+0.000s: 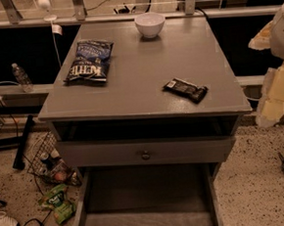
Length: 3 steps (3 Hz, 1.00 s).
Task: Place rxbar chocolate into middle drawer
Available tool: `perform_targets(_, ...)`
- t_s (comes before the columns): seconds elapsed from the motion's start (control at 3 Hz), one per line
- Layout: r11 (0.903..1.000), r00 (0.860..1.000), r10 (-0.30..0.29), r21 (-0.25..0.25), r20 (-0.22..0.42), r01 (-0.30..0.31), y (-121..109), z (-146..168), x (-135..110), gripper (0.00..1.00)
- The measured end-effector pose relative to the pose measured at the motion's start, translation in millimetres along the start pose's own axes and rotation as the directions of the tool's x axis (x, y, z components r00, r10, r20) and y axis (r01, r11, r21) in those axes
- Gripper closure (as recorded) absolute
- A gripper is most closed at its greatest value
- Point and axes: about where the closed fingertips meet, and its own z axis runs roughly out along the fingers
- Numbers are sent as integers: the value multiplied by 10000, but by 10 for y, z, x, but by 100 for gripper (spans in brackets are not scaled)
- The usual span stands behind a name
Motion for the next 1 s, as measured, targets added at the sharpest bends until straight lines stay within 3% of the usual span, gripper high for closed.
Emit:
perform_targets(0.33,10000,9999,84,-46,88,-84,-41,55,-35,0)
perform_targets(0.67,9981,9973,516,-363,518,-497,-252,362,-212,0)
perform_targets(1.0,9894,9849,1405,-509,1015,-1359,-508,759,-448,0)
